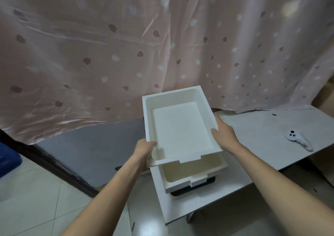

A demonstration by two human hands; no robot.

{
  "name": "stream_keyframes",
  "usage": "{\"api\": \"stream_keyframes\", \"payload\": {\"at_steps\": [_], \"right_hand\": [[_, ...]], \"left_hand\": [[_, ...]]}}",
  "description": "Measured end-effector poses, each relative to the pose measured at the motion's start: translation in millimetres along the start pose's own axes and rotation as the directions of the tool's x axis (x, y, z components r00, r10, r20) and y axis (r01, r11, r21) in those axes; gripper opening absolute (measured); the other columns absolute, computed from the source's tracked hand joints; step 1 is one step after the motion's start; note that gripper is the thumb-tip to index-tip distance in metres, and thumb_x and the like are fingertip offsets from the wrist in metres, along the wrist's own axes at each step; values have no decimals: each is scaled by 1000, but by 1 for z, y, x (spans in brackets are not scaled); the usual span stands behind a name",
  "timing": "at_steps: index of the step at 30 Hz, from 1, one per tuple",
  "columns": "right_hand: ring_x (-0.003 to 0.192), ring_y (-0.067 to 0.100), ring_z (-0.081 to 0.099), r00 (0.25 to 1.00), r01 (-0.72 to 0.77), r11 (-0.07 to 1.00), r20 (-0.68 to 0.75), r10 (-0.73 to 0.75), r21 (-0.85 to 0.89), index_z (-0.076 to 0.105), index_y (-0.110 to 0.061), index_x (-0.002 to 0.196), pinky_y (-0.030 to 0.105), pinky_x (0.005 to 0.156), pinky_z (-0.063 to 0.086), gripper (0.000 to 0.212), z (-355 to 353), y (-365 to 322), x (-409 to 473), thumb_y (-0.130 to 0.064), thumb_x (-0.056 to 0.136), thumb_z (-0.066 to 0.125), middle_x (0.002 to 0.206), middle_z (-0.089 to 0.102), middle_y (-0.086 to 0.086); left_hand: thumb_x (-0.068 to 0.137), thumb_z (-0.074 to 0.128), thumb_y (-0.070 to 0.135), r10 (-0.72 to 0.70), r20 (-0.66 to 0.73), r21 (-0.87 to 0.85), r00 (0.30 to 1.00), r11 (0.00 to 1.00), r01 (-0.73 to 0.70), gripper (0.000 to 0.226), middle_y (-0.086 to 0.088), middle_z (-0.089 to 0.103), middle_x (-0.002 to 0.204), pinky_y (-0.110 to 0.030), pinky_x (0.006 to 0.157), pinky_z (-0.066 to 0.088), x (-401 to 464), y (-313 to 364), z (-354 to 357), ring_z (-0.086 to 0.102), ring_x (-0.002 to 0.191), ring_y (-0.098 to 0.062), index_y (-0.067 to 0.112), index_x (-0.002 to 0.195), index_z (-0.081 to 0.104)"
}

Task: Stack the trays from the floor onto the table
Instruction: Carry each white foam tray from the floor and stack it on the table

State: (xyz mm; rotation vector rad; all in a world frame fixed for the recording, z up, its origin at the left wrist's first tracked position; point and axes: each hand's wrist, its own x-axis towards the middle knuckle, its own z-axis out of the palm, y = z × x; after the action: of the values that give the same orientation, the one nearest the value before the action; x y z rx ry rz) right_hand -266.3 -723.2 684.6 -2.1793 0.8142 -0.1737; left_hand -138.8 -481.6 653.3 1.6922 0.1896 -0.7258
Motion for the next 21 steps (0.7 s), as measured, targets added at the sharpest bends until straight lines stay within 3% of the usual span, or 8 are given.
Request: {"api": "stream_keyframes", "payload": {"at_steps": [3, 7, 11, 14, 17, 21], "right_hand": [[101, 26, 60, 1000, -10, 999, 5, 10, 38, 44, -30, 140, 28, 79, 47, 51, 0, 8, -3, -9, 94, 37, 122, 64, 1], [100, 25, 61, 999, -52, 996, 3, 52, 76, 52, -30, 133, 28, 76, 47, 49, -1, 21, -5, -9, 91, 39, 119, 66, -3], [96, 22, 61, 998, -58, 994, -12, 60, 93, 54, -28, 132, 25, 68, 47, 49, -2, 27, -7, -7, 90, 41, 115, 67, -4], [94, 26, 59, 995, -89, 990, -32, 92, 106, 52, -22, 135, 32, 79, 49, 48, -3, 25, -9, -4, 91, 45, 103, 62, -6], [102, 28, 62, 995, -97, 992, -5, 97, 76, 53, -21, 138, 26, 79, 46, 51, -2, 30, -5, -9, 89, 47, 116, 68, 4], [113, 25, 59, 991, -137, 988, 3, 137, 69, 52, -19, 140, 24, 80, 44, 51, 3, 34, -1, -10, 90, 50, 129, 62, 6]], "left_hand": [[96, 50, -1, 6, 16, -5, 1000, 1000, -6, 28, -13, 69, 97, -33, 63, 56, -2, -4, 6, 69, 82, -29, -5, 122, 59], [97, 44, -1, 56, 65, 7, 996, 998, -56, 33, -3, 69, 101, -32, 62, 55, -9, -7, 12, 69, 87, -22, 8, 126, 58], [98, 41, -3, 106, 101, -17, 989, 994, -105, 41, 0, 68, 107, -36, 70, 58, -14, -12, 16, 69, 95, -22, 16, 133, 53], [95, 39, -8, 170, 97, -20, 981, 985, -169, 58, 4, 65, 116, -40, 77, 60, -15, -16, 15, 66, 101, -21, 27, 142, 44], [95, 36, -11, 178, 114, -58, 977, 983, -172, 66, 3, 66, 121, -43, 79, 61, -15, -22, 14, 68, 104, -22, 31, 146, 42], [96, 34, -10, 139, 115, -94, 984, 987, -128, 63, -2, 65, 126, -45, 79, 61, -16, -26, 14, 68, 105, -24, 29, 144, 46]]}}
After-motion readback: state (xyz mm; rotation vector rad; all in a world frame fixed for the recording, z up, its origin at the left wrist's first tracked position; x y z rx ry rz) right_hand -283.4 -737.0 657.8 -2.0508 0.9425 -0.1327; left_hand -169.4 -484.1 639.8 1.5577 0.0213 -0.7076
